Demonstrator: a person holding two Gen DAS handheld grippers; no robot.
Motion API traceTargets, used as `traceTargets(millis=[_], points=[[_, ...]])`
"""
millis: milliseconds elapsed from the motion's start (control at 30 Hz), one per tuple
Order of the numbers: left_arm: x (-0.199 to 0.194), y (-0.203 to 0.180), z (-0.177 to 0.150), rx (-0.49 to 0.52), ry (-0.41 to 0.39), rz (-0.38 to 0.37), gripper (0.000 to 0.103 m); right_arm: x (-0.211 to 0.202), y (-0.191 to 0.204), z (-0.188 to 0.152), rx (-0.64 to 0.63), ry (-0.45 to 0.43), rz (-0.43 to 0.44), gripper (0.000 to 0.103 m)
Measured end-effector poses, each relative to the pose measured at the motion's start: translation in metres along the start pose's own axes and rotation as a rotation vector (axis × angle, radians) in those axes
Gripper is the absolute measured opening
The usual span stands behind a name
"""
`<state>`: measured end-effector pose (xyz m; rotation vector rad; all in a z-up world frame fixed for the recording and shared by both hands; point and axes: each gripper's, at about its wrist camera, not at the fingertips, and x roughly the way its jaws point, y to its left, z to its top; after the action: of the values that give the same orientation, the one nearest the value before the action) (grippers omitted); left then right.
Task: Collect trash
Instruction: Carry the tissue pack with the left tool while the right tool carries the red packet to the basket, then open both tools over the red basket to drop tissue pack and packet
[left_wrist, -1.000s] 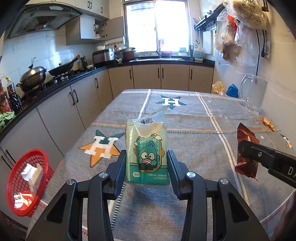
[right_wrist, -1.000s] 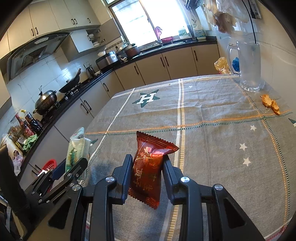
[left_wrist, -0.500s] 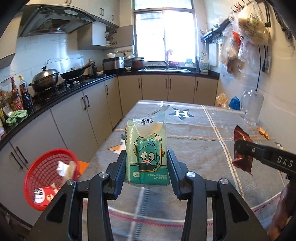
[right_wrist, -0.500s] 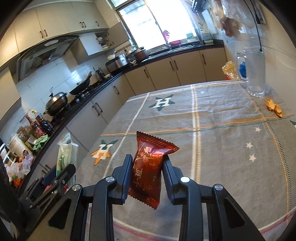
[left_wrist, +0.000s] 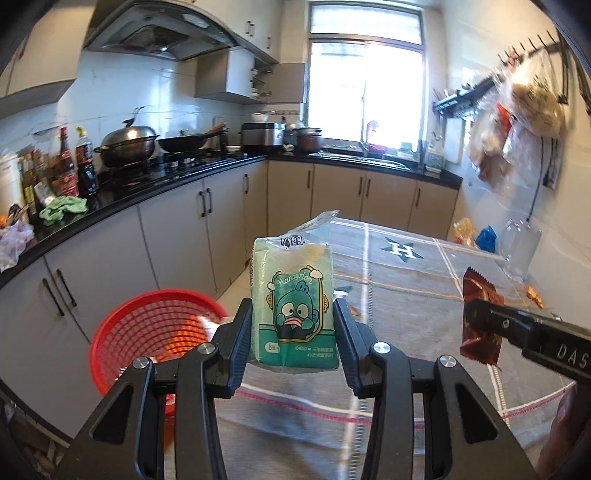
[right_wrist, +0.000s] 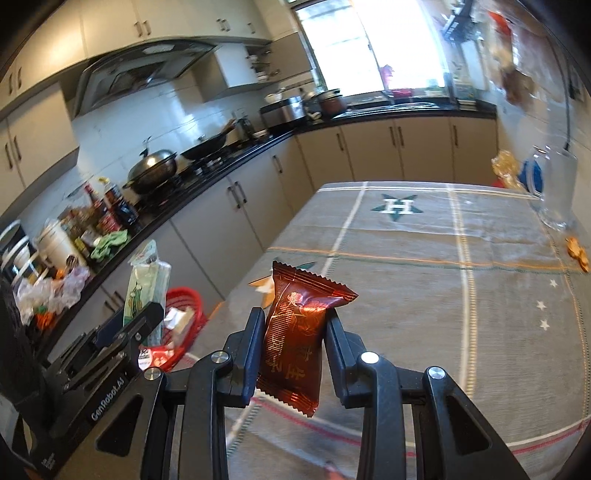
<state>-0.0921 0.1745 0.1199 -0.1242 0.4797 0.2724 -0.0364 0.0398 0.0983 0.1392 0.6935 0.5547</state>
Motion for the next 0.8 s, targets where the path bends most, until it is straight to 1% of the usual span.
traceTargets(millis=[233, 300, 500, 600, 800], points=[[-0.004, 0.059, -0.004, -0.079, -0.001, 0.053, 0.041, 0.025, 0.053, -0.003, -0.084, 0.056, 0.049, 0.035], [-0.003, 0.077, -0.007, -0.101, 0.005, 0.074, 0.041, 0.034, 0.069, -0.003, -0.105, 0.078, 0.078, 0.035], [0.008, 0.14, -0.022, -0.185, 0.06, 0.136, 0.041, 0.063, 0.115, -0.005, -0.17, 0.127, 0.136, 0.035], [0.015, 0.157, -0.03, -0.201, 0.085, 0.157, 0.041, 0.081, 0.134, -0.005, -0.189, 0.155, 0.163, 0.035], [0.03, 0.169, -0.042, -0.206, 0.118, 0.165, 0.042, 0.117, 0.167, -0.006, -0.211, 0.211, 0.196, 0.035]])
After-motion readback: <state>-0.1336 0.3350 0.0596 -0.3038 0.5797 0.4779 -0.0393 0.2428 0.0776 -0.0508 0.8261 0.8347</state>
